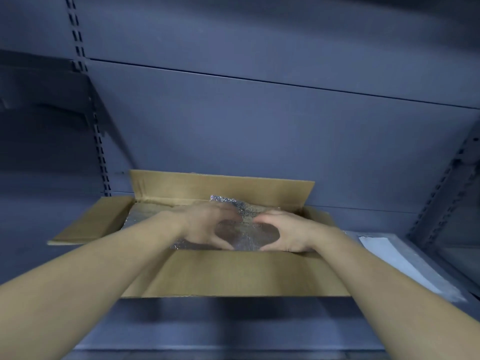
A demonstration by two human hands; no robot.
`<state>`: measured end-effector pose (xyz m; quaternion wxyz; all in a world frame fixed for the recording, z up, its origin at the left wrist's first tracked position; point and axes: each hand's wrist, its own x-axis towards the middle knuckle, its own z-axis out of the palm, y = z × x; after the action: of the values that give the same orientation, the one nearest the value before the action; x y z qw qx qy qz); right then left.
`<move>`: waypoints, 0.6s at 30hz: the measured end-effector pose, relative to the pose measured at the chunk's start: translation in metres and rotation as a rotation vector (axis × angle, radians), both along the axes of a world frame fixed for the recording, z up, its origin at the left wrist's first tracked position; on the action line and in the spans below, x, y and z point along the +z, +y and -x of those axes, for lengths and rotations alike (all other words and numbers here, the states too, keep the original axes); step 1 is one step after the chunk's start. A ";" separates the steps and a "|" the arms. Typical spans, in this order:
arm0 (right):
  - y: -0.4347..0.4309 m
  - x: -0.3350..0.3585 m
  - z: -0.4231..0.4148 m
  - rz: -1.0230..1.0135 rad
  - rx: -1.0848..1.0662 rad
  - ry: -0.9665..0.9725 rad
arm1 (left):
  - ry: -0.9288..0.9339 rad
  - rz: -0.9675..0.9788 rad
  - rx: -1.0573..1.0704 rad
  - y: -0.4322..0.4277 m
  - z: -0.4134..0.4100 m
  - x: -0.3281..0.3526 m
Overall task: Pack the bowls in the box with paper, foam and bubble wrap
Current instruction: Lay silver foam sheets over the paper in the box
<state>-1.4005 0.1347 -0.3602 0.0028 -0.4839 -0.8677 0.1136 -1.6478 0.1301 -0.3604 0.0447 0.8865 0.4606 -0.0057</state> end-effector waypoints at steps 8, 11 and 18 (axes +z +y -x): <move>0.016 -0.007 0.001 0.030 0.010 -0.157 | 0.121 0.031 -0.013 0.002 -0.008 -0.008; 0.019 -0.011 0.002 0.012 0.009 -0.225 | 0.126 0.051 -0.006 0.005 -0.007 -0.012; 0.019 -0.013 0.002 0.016 0.005 -0.279 | 0.104 0.104 -0.011 0.011 -0.009 -0.017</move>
<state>-1.4020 0.1535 -0.3729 -0.1220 -0.4927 -0.8600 0.0522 -1.6387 0.1406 -0.3779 0.0669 0.8840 0.4565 -0.0758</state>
